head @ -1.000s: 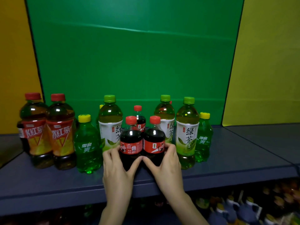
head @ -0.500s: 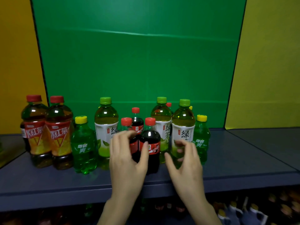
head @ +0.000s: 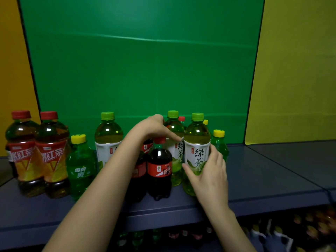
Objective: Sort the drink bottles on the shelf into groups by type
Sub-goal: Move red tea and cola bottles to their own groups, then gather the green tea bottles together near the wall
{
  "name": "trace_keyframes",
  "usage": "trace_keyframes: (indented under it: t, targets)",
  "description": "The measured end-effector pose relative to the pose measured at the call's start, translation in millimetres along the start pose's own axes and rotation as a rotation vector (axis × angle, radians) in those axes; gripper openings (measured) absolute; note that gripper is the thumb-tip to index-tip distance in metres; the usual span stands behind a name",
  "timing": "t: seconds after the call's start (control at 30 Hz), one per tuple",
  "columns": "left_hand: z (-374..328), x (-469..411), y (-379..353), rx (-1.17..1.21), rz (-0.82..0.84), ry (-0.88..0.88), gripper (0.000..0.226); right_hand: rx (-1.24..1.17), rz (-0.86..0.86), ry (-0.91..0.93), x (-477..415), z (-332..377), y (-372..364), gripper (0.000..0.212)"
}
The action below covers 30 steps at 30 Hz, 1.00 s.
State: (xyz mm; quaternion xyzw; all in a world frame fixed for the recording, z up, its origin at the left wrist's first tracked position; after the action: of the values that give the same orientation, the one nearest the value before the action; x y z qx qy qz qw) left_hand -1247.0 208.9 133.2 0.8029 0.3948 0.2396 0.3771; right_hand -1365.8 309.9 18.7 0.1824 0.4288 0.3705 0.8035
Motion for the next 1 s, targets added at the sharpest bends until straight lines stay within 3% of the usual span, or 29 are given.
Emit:
trace_keyframes:
  t: [0.13, 0.37, 0.47, 0.6, 0.73, 0.83, 1.0]
  targets:
    - [-0.2, -8.8, -0.1, 0.015, 0.083, 0.023, 0.077, 0.071, 0.001, -0.038, -8.8, 1.5, -3.5, 0.09]
    - [-1.0, -10.6, -2.8, 0.078, 0.009, -0.077, 0.041, -0.022, 0.018, -0.026, -12.2, 0.4, -1.5, 0.082]
    - [-1.5, -13.1, -2.2, 0.076, -0.044, -0.103, 0.043, -0.05, 0.016, -0.021, -12.6, -1.0, 3.0, 0.08]
    - [-9.4, -12.9, 6.1, 0.115, -0.165, -0.169, 0.091, -0.106, -0.016, -0.008, -10.7, -3.9, 14.7, 0.079]
    - [-28.2, -5.7, 18.8, 0.28, -0.278, -0.35, 0.11, -0.175, -0.092, 0.019, -12.8, -0.2, 40.8, 0.079]
    - [-44.0, 0.8, 28.3, 0.371, -0.351, -0.449, 0.099, -0.206, -0.155, 0.052, -19.0, 4.4, 65.3, 0.079]
    - [-72.9, 31.3, 32.8, 0.52, -0.374, -0.606, 0.055, -0.255, -0.161, 0.079, -27.2, 4.5, 98.9, 0.079]
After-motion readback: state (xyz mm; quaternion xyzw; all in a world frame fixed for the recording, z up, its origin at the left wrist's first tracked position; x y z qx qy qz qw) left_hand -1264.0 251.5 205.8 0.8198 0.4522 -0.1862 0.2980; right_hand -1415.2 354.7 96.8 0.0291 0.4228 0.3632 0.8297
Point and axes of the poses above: each hand's wrist, its own x-axis away from the middle knuckle, its own y-axis out of the back of the hand, z = x × y, the point moved 3 cm from there along -x, towards the middle knuckle, and after that the axes turned 14 degrees about z, right-handed, at the moved point
